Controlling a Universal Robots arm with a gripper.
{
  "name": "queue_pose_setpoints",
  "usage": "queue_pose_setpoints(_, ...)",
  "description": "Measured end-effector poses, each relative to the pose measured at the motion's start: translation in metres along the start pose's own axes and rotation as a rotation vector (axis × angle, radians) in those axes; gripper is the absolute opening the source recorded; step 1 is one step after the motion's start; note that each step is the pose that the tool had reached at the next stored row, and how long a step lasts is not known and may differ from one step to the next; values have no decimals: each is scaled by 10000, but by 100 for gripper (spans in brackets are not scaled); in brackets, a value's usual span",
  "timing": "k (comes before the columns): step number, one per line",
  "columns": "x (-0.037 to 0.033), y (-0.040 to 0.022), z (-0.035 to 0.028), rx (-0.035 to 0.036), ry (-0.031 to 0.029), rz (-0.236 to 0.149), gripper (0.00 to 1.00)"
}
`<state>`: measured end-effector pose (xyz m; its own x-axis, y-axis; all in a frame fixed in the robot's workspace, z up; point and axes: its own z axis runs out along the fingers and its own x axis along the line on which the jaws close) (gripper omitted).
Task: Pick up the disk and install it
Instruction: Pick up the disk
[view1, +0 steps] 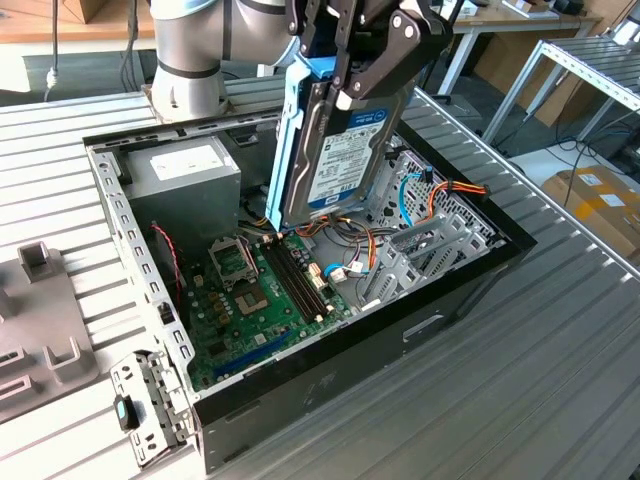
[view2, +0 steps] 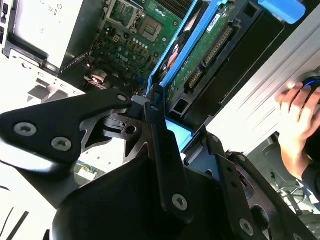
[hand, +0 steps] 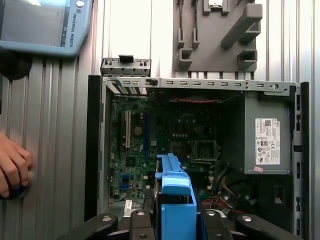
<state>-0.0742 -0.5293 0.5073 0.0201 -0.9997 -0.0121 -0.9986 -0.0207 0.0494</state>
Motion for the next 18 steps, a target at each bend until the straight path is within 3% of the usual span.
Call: queue_pose_setpoints(18,76,-104,1,0,0,0,37)
